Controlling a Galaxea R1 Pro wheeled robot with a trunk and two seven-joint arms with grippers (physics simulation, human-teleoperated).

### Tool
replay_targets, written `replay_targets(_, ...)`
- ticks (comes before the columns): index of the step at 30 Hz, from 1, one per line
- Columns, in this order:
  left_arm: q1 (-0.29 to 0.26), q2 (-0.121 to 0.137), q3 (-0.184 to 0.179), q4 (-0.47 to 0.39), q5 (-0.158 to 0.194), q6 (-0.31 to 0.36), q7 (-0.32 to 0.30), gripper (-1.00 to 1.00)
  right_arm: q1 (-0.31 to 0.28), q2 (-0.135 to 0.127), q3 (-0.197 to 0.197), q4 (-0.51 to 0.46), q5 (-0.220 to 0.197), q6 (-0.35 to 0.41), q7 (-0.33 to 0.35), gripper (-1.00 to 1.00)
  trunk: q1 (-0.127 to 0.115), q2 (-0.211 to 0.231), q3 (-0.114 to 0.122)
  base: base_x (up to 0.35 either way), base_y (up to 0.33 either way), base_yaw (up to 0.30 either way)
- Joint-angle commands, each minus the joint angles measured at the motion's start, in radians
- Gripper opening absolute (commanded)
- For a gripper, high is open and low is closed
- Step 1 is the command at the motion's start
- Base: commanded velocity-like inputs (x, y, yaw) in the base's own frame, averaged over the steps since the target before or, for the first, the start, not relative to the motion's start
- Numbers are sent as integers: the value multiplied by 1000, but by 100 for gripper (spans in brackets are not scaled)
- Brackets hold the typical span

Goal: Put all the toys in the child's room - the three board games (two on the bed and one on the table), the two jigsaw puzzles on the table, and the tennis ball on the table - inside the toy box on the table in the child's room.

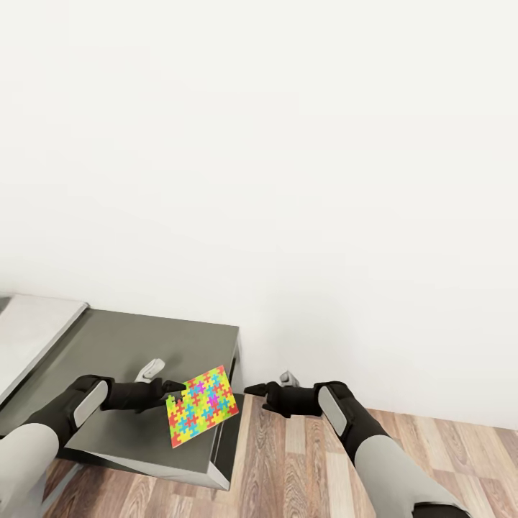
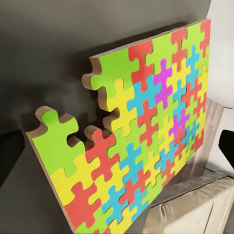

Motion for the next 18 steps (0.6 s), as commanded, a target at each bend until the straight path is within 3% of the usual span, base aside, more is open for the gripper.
replay_targets(1, -1, 1, -5, 0, 5, 4, -1, 100, -1, 1, -3, -1, 0, 6, 1, 100, 1, -2, -2, 0, -6, 0)
replay_targets(11, -1, 7, -5, -4, 5, 2, -2, 100, -1, 0, -2, -1, 0, 4, 3, 100, 1, -2, -2, -12, -51, 0)
replay_targets(18, -4, 75, 5, -39, 6, -6, -11, 100, -1, 0, -1, -2, 0, 0, 4, 100, 1, -2, -2, -1, -3, 0)
